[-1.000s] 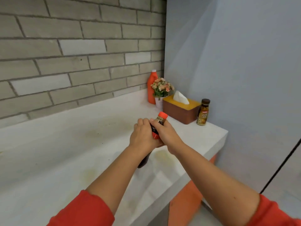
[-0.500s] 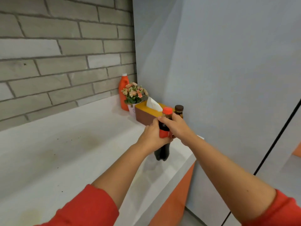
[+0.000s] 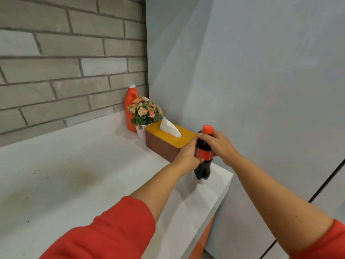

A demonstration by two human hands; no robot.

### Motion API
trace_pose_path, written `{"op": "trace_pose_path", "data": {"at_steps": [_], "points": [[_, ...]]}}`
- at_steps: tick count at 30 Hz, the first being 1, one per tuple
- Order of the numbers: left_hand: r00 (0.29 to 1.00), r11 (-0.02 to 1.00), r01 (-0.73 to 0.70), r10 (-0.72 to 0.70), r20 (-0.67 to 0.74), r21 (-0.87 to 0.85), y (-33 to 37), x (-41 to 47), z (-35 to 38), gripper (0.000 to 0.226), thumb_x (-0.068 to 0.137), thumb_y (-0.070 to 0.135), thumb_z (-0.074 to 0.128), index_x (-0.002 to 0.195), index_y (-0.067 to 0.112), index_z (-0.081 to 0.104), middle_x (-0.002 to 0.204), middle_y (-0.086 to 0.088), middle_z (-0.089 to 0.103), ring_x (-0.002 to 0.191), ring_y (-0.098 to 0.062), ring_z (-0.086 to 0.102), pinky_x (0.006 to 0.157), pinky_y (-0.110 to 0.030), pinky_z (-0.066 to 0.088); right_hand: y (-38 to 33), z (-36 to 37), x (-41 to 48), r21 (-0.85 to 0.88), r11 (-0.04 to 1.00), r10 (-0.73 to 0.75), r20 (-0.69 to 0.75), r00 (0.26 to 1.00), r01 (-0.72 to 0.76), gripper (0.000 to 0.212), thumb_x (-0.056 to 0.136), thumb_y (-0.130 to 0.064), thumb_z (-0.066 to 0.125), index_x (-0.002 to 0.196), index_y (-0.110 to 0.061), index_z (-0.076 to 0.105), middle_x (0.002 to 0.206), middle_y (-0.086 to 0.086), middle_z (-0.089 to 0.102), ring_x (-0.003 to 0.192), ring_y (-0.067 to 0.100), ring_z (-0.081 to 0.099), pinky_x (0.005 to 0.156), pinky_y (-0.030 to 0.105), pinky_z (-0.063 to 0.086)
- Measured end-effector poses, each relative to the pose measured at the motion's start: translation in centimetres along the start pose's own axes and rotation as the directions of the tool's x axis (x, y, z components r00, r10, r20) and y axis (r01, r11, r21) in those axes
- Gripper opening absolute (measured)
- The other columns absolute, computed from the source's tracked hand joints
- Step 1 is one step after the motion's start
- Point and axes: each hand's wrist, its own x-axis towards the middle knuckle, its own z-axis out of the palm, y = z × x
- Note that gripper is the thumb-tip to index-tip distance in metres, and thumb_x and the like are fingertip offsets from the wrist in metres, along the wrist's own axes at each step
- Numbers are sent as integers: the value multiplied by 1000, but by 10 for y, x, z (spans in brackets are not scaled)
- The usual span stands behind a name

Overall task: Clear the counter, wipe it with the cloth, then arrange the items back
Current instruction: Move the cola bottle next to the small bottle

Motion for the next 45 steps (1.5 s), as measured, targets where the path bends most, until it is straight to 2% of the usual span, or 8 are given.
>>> {"op": "trace_pose_path", "data": {"at_steps": [7, 10, 14, 22, 28, 32, 37, 45], "points": [[999, 1000, 14, -14, -40, 9, -12, 30, 19, 71, 87, 6, 60, 146, 21, 24, 141, -4, 45, 133, -19, 41, 109, -28, 32, 12, -11, 28, -9, 1000, 18, 58, 998, -18, 10, 88, -28, 59, 79, -33, 59, 95, 1, 64, 99, 25, 61, 92, 44, 50], [997, 999, 22, -19, -75, 33, -16, 40, 27, 68, 85, 9, 64, 142, 21, 31, 139, -3, 47, 131, -19, 43, 111, -33, 35, 17, -18, 36, -36, 999, 29, 87, 996, -25, 1, 88, -29, 59, 86, -28, 59, 102, 7, 65, 100, 27, 61, 92, 45, 51], [993, 996, 39, -30, -114, 76, -20, 50, 37, 67, 83, 11, 67, 140, 21, 34, 138, -1, 48, 130, -20, 45, 110, -40, 37, 24, -24, 45, -40, 999, 35, 129, 991, -30, 15, 88, -30, 59, 100, -22, 60, 108, 9, 65, 102, 27, 61, 93, 46, 51], [986, 996, 20, -5, -164, 91, -21, 54, 39, 68, 83, 7, 66, 142, 18, 31, 140, -4, 43, 132, -19, 40, 111, -36, 34, 34, -26, 47, -31, 999, -35, 96, 995, 38, 14, 89, -32, 59, 100, -23, 59, 103, 3, 63, 104, 25, 60, 95, 47, 49], [983, 995, 49, -33, -180, 84, -21, 47, 39, 70, 81, 9, 68, 141, 17, 32, 137, -6, 43, 129, -22, 43, 107, -39, 40, 35, -32, 46, -107, 991, -68, 140, 988, 83, 59, 83, -36, 68, 131, -16, 40, 123, 7, 49, 119, 26, 50, 93, 36, 46], [977, 989, 100, -76, -201, 112, -15, 36, 34, 70, 85, 12, 64, 144, 21, 27, 136, -7, 41, 124, -24, 45, 104, -40, 42, 24, -42, 49, -227, 960, -183, -64, 981, 164, 88, 70, -46, 77, 141, -20, 32, 136, 13, 36, 123, 29, 44, 103, 45, 42], [957, 978, 145, -101, -272, 149, -6, 20, 21, 66, 88, 11, 60, 145, 19, 26, 142, -8, 36, 123, -27, 47, 103, -41, 42, -7, -36, 42, -294, 879, -439, -183, 880, 377, 59, 78, -34, 71, 127, -15, 46, 125, 11, 40, 120, 28, 43, 94, 42, 44], [840, 969, 117, 20, -543, 216, 6, -27, -10, 24, 88, 5, 52, 111, 4, 60, 109, -13, 58, 93, -25, 59, 83, -33, 48, -34, 19, 7, -178, 780, -599, 68, 798, 600, 19, 84, -16, 64, 102, -12, 60, 88, 2, 58, 76, 14, 51, 66, 26, 42]]}}
